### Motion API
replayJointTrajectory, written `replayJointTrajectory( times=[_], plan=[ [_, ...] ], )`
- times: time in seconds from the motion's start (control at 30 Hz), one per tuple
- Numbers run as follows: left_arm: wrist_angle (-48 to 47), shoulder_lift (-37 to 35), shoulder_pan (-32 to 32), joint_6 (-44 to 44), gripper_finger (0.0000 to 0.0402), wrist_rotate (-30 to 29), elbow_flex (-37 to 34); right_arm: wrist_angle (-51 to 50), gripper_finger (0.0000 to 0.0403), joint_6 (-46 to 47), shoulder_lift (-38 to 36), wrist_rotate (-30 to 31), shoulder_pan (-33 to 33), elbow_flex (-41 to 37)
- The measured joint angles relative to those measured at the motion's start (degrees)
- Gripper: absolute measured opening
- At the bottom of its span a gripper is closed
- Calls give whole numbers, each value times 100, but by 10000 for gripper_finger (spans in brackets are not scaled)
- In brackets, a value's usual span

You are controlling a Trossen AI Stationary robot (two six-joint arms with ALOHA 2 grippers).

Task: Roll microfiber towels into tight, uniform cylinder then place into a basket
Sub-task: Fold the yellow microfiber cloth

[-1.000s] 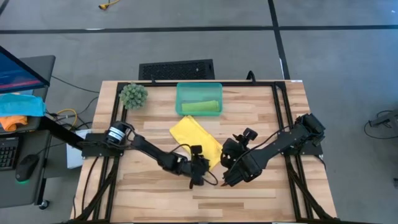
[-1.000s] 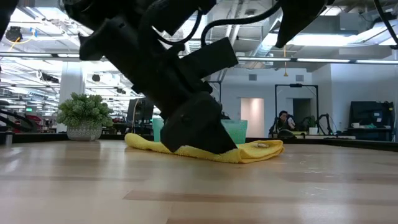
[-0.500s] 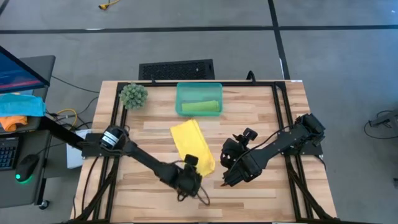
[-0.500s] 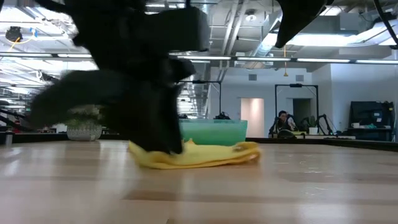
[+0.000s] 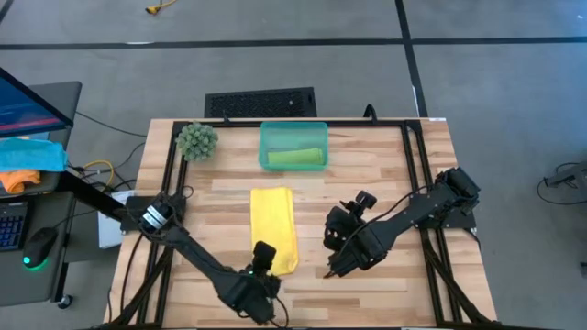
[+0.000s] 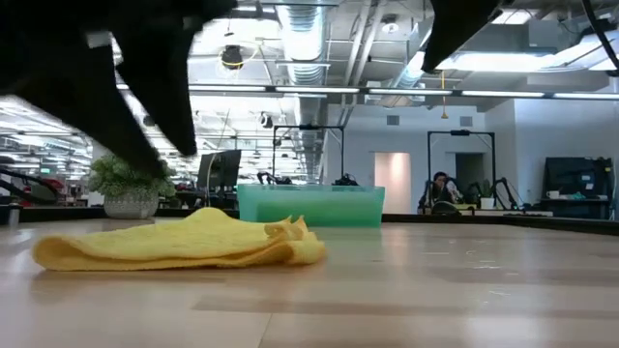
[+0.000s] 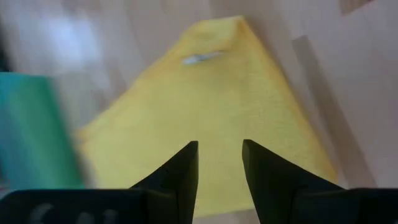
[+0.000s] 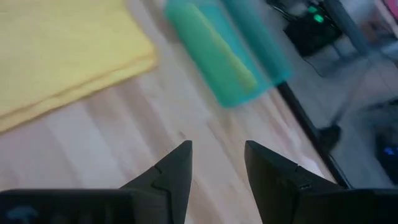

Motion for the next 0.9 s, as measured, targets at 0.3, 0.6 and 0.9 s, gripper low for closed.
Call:
replayJointTrajectory(
  times=[0.3, 0.6, 0.9],
  plan=[
    [-1148, -15, -611, -1470, 119, -155, 278, 1729, 170, -1437, 0, -29, 478, -17],
    [-1129, -26, -1345, -2670, 119, -586, 133, 4270, 170, -3410, 9, -243, 790, -1072],
    [-729, -26, -1350, -3388, 119, -700, -552, 6505, 170, -5296, 9, -1692, 447, -1652]
  ],
)
